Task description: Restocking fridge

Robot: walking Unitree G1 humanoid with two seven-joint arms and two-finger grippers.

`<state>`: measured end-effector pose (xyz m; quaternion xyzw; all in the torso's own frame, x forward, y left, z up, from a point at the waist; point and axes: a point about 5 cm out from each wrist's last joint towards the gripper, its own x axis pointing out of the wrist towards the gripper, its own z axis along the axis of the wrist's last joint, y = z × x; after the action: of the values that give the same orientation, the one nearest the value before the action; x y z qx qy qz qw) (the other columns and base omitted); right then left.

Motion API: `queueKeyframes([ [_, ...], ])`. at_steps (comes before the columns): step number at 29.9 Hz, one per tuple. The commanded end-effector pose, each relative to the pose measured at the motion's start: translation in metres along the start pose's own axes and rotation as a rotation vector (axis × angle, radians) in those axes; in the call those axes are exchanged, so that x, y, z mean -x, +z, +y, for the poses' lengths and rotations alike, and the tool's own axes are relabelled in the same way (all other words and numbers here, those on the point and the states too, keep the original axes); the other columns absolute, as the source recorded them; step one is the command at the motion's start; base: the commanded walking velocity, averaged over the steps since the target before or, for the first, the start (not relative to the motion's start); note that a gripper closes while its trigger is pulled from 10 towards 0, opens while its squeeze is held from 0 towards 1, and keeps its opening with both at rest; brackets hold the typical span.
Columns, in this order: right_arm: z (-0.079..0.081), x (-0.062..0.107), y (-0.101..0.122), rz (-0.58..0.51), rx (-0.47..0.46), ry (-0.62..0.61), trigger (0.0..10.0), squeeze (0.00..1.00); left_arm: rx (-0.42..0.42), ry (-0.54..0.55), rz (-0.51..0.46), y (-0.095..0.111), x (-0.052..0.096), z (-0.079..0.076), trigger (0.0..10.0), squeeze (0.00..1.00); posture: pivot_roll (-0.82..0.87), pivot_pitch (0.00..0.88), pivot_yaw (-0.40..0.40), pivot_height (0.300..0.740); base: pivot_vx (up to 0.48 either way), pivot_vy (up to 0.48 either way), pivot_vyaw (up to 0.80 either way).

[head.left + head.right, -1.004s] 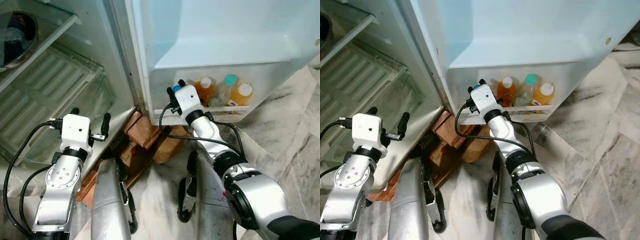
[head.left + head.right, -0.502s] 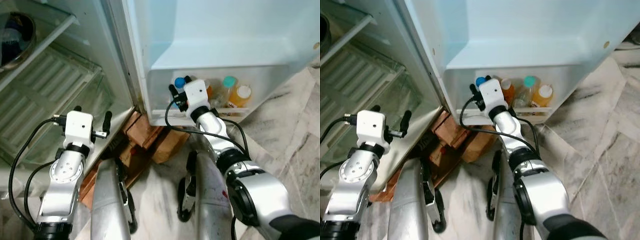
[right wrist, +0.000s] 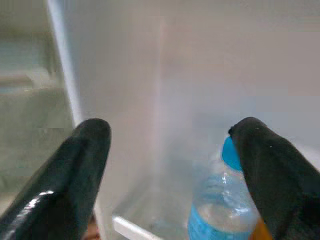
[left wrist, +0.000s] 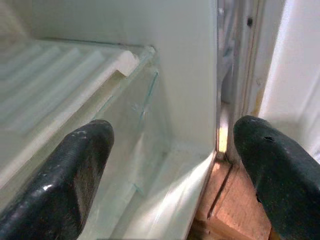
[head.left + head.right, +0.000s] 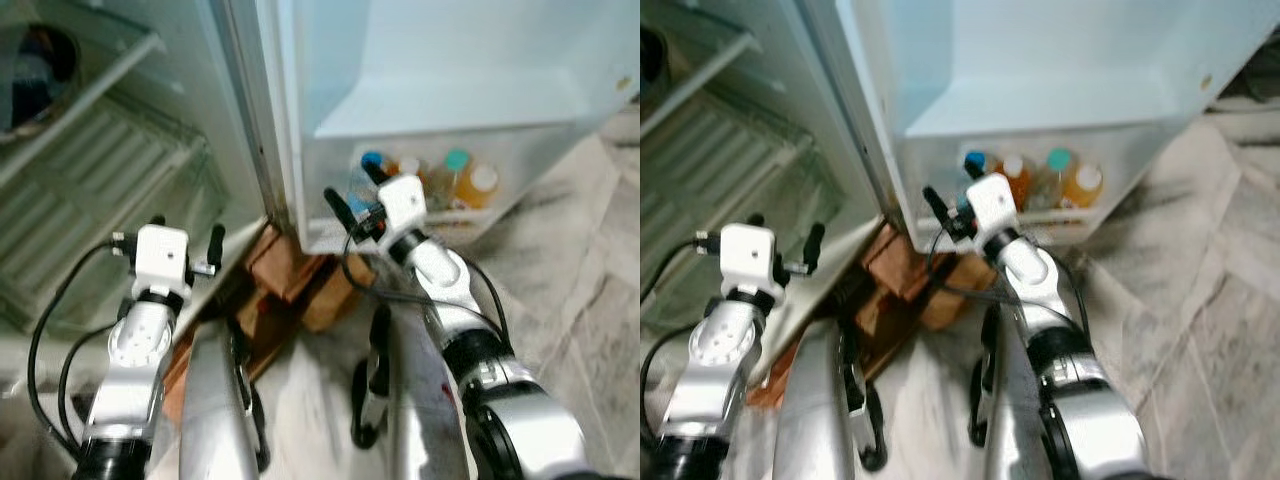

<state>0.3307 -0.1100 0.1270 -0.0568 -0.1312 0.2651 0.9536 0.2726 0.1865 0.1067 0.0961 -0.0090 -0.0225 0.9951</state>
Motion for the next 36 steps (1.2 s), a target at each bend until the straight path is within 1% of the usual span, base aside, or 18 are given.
queueKeyframes([
  [1,0.004,0.011,0.003,-0.013,-0.048,-0.026,10.0,1.0,0.004,0.022,0.019,-0.007,0.005,0.002,10.0,0.0,0.03,0.095,-0.02,0.547,0.0,0.0,0.0],
  [2,0.005,0.015,0.004,-0.017,-0.065,-0.046,10.0,0.96,0.007,0.021,0.018,-0.007,0.006,0.001,10.0,0.0,0.03,0.095,-0.02,0.547,0.0,0.0,0.0],
  [3,0.007,0.02,0.004,-0.008,-0.086,-0.075,10.0,0.51,0.014,0.017,0.015,-0.008,0.006,0.0,10.0,0.0,0.03,0.078,-0.022,0.547,0.0,0.0,0.0],
  [4,0.008,0.026,0.002,0.017,-0.105,-0.112,10.0,0.0,0.018,0.012,0.011,-0.008,0.005,-0.002,10.0,0.0,0.02,0.068,-0.023,0.547,0.0,0.0,0.0],
  [5,0.009,0.031,0.001,0.032,-0.114,-0.143,10.0,0.0,0.022,0.007,0.008,-0.008,0.004,-0.004,10.0,0.0,0.02,0.057,-0.024,0.547,0.0,0.0,0.0],
  [6,0.009,0.031,0.001,0.032,-0.114,-0.143,10.0,0.0,0.022,0.007,0.008,-0.008,0.004,-0.004,10.0,0.0,0.02,0.057,-0.024,0.547,0.0,0.0,0.0],
  [7,0.014,0.041,0.003,0.029,-0.138,-0.175,10.0,0.0,0.025,-0.004,-0.002,-0.007,0.001,-0.008,10.0,0.0,0.01,0.041,-0.022,0.547,0.0,0.0,0.0],
  [8,0.015,0.044,0.003,0.032,-0.143,-0.175,10.0,0.0,0.026,-0.006,-0.006,-0.007,0.0,-0.01,10.0,0.0,0.01,0.041,-0.022,0.547,0.0,0.0,0.0],
  [10,0.016,0.051,0.006,0.005,-0.134,-0.214,10.0,0.0,0.035,-0.015,-0.015,-0.006,-0.003,-0.014,10.0,0.0,0.0,0.019,-0.017,0.547,0.0,0.0,0.0],
  [14,0.021,0.061,0.01,0.015,-0.135,-0.264,10.0,0.0,0.048,-0.043,-0.028,-0.005,-0.004,-0.023,10.0,0.0,-0.01,0.0,-0.012,0.567,0.0,0.0,0.0],
  [18,0.018,0.064,0.013,0.041,-0.121,-0.286,10.0,0.0,0.052,-0.045,-0.025,-0.009,-0.002,-0.025,10.0,0.0,-0.02,0.0,-0.009,0.587,0.0,0.0,0.0],
  [20,0.014,0.065,0.012,0.056,-0.116,-0.304,10.0,0.0,0.055,-0.05,-0.027,-0.01,-0.001,-0.026,10.0,0.0,-0.01,0.0,-0.008,0.597,0.0,0.0,0.0],
  [22,0.009,0.063,0.01,0.065,-0.118,-0.317,10.0,0.0,0.058,-0.054,-0.034,-0.008,-0.002,-0.028,10.0,0.0,-0.01,0.0,-0.01,0.617,0.0,0.0,0.0],
  [24,0.009,0.063,0.01,0.066,-0.118,-0.319,10.0,0.0,0.058,-0.054,-0.035,-0.008,-0.002,-0.028,10.0,0.0,-0.01,0.0,-0.01,0.622,0.0,0.0,0.0],
  [29,0.007,0.059,0.008,0.08,-0.124,-0.334,10.0,0.0,0.058,-0.028,-0.045,-0.008,-0.008,-0.028,10.0,0.0,-0.01,0.0,-0.012,0.662,0.0,0.0,0.0],
  [30,0.007,0.059,0.008,0.08,-0.124,-0.334,10.0,0.0,0.058,-0.028,-0.045,-0.008,-0.008,-0.028,10.0,0.0,-0.01,0.0,-0.012,0.662,0.0,0.0,0.0],
  [36,0.002,0.064,0.003,0.107,-0.133,-0.369,10.0,0.0,0.041,-0.032,-0.041,-0.011,-0.007,-0.027,10.0,0.0,-0.01,0.0,0.001,0.702,0.0,0.0,0.0],
])
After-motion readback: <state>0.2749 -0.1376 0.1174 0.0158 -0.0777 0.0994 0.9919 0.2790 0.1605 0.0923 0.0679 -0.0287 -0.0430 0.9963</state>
